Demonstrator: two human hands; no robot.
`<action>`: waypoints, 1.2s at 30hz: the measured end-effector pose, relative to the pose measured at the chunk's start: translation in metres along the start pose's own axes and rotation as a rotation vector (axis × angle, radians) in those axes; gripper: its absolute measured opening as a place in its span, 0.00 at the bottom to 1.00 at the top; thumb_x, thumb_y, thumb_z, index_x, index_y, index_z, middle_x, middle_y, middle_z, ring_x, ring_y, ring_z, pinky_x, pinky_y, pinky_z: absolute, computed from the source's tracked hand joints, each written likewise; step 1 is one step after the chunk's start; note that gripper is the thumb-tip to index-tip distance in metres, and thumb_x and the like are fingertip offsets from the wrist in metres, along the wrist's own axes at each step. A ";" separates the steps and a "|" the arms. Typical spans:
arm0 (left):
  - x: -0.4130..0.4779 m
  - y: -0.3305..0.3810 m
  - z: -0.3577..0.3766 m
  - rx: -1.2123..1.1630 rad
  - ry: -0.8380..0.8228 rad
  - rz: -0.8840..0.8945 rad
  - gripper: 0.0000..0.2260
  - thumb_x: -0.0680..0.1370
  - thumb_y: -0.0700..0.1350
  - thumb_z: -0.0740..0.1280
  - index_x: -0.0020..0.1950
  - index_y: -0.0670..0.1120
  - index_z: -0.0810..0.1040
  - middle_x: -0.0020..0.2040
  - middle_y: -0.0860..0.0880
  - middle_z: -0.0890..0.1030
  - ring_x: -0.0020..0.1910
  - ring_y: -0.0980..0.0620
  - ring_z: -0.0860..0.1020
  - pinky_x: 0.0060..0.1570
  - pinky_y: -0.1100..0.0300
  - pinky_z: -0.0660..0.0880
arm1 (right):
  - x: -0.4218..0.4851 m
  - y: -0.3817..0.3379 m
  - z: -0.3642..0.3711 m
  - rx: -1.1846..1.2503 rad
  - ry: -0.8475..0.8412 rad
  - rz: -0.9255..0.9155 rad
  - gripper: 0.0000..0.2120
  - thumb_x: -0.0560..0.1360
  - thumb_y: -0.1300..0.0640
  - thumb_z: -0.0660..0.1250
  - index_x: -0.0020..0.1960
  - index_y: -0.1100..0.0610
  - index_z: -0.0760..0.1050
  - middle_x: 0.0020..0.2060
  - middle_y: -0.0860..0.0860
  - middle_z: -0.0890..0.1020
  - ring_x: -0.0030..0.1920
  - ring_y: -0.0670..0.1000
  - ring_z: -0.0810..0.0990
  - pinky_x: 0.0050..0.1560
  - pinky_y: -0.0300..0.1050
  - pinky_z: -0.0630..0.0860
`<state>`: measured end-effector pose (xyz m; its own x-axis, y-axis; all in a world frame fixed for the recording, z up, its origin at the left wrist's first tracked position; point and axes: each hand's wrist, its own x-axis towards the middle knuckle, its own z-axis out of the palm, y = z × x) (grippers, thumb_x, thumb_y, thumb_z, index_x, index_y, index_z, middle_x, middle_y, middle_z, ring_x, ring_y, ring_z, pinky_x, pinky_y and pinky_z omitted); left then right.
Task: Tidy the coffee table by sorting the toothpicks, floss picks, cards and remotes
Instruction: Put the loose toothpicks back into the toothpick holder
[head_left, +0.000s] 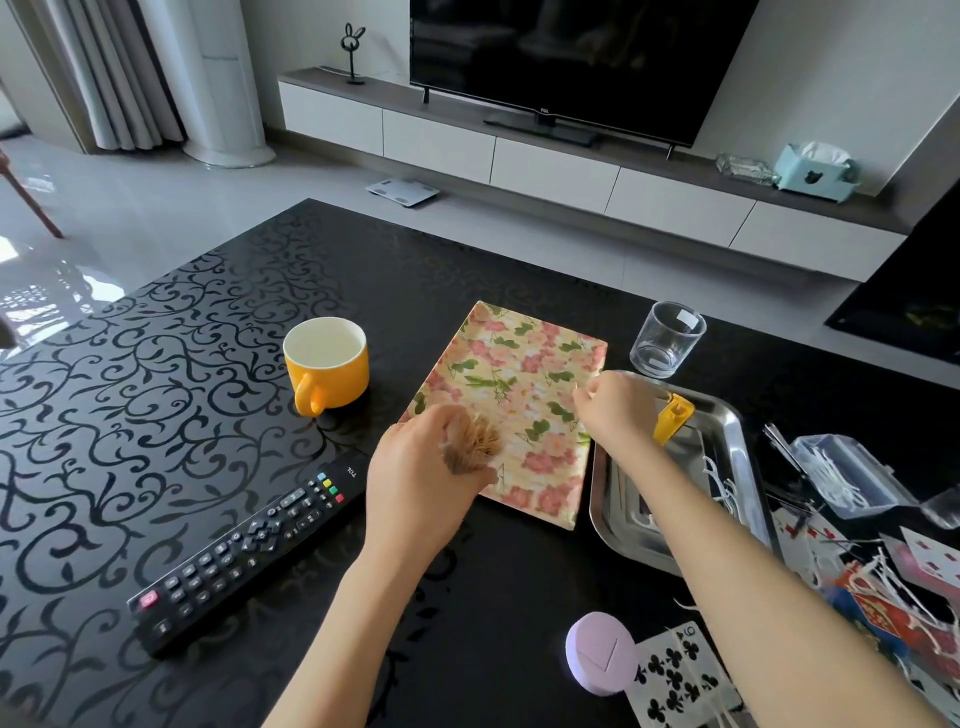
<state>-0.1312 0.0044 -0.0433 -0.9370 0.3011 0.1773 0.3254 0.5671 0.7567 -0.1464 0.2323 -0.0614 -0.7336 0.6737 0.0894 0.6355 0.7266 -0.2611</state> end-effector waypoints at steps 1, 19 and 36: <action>0.002 -0.003 -0.003 -0.029 0.024 -0.043 0.21 0.64 0.47 0.78 0.54 0.49 0.76 0.44 0.59 0.75 0.49 0.53 0.74 0.43 0.61 0.66 | 0.008 -0.001 0.008 -0.067 -0.043 0.034 0.17 0.77 0.50 0.63 0.33 0.57 0.68 0.38 0.53 0.75 0.39 0.54 0.74 0.31 0.43 0.67; 0.028 -0.037 -0.043 -0.171 0.253 -0.277 0.22 0.64 0.46 0.78 0.55 0.51 0.76 0.46 0.55 0.79 0.45 0.56 0.76 0.45 0.62 0.69 | -0.050 -0.113 0.037 0.070 -0.449 -0.090 0.13 0.76 0.55 0.61 0.34 0.56 0.64 0.29 0.48 0.68 0.28 0.48 0.66 0.26 0.40 0.61; 0.024 -0.031 -0.033 -0.164 0.125 -0.177 0.22 0.64 0.46 0.78 0.55 0.52 0.76 0.42 0.58 0.78 0.44 0.57 0.76 0.44 0.61 0.72 | -0.056 -0.116 0.014 -0.027 -0.566 -0.298 0.09 0.77 0.61 0.61 0.39 0.60 0.71 0.35 0.52 0.72 0.32 0.49 0.72 0.32 0.39 0.69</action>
<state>-0.1678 -0.0313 -0.0424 -0.9893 0.1052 0.1015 0.1392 0.4677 0.8729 -0.1817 0.1085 -0.0493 -0.8887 0.2716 -0.3693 0.3846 0.8801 -0.2782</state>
